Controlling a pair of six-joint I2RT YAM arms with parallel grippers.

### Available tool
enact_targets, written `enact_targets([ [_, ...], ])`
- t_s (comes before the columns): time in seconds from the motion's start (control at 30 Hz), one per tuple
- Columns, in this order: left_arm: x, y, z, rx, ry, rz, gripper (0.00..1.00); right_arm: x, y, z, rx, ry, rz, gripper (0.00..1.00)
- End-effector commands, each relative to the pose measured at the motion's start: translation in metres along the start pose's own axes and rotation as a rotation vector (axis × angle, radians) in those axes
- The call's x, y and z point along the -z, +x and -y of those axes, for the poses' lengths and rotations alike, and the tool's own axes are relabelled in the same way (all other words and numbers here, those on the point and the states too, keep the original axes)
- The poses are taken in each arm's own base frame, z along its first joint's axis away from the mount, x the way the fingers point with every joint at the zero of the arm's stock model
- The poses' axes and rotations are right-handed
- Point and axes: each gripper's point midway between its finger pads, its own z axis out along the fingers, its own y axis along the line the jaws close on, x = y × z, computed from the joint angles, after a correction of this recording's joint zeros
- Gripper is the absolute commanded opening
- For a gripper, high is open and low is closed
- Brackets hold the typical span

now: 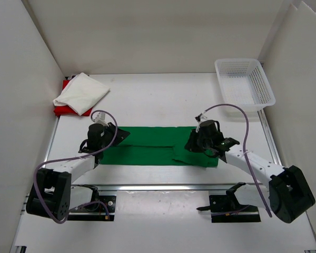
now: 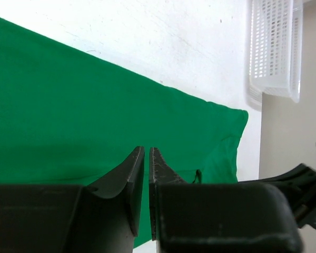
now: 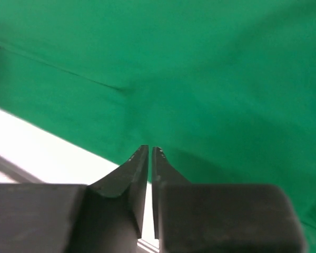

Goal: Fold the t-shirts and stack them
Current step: Fold the other side of the tshirt into a rectangle, then rotate the tshirt 90 degrees

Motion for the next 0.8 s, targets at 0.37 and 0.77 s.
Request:
enact_targets([
  [0.37, 0.001, 0.0, -0.066, 0.21, -0.087, 0.013, 0.2, 0.015, 0.03, 0.041, -0.079, 0.059, -0.005, 0.11],
  [0.77, 0.0, -0.019, 0.004, -0.004, 0.02, 0.026, 0.25, -0.054, -0.041, 0.075, -0.153, 0.101, 0.026, 0.05],
])
